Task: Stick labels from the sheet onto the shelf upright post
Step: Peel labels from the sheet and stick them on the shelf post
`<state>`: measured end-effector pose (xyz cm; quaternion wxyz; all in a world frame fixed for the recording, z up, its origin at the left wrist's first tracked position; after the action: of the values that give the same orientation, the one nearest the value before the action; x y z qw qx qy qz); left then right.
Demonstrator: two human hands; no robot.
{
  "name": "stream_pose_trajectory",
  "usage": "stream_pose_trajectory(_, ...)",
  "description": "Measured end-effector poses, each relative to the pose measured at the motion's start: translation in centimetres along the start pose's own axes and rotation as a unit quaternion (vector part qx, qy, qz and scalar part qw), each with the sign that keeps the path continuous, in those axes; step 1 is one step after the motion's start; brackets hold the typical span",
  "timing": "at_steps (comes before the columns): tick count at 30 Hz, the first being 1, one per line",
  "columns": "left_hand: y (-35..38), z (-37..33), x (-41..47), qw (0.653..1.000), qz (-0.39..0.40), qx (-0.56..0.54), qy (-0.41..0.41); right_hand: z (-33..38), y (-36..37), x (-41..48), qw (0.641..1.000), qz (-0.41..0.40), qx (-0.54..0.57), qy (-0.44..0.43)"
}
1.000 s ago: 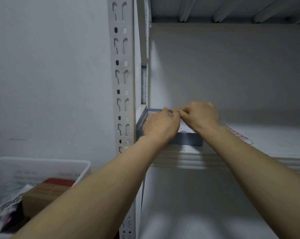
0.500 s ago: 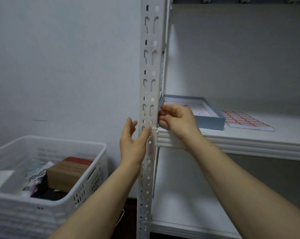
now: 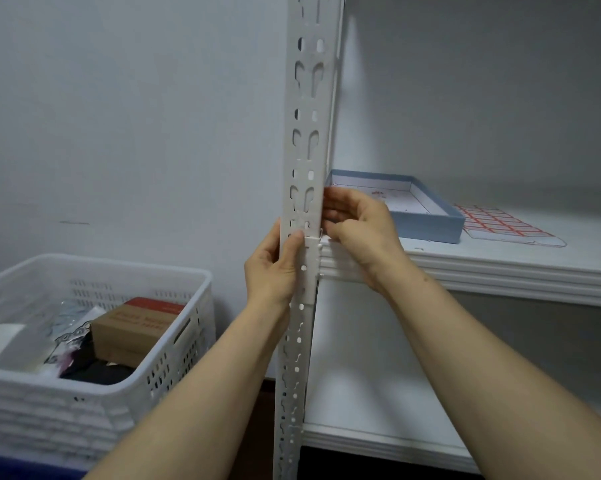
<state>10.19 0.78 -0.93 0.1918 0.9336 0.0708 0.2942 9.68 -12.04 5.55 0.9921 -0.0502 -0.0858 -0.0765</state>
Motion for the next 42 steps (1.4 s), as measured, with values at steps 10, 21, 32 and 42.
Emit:
stream_pose_trajectory(10,0.11,-0.05,0.18,0.999,-0.028,-0.020,-0.005,0.07,0.21,-0.28,1.000,0.008,0.008,0.002)
stream_pose_trajectory(21,0.14,0.17,0.19,0.999,-0.040,-0.026,-0.021,-0.02,0.21,-0.31,1.000,0.013,0.013,0.003)
stream_pose_trajectory(32,0.12,0.10,0.09,0.998,-0.056,-0.025,-0.029,0.14,0.17,-0.58,1.000,0.017,0.011,0.003)
stream_pose_trajectory(42,0.00,0.37,-0.11,0.999,-0.045,-0.012,-0.028,-0.09,0.15,-0.33,1.000,0.014,0.007,0.002)
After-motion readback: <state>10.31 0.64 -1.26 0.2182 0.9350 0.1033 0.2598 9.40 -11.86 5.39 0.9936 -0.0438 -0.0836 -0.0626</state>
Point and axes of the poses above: each hand's wrist, its own x-axis towards the middle knuckle, its own y-axis out of the palm, z = x × y, the point moved 10 cm from there along x, towards the middle knuckle, and after that the axes turned 14 degrees about y, right-handed, at the moved point
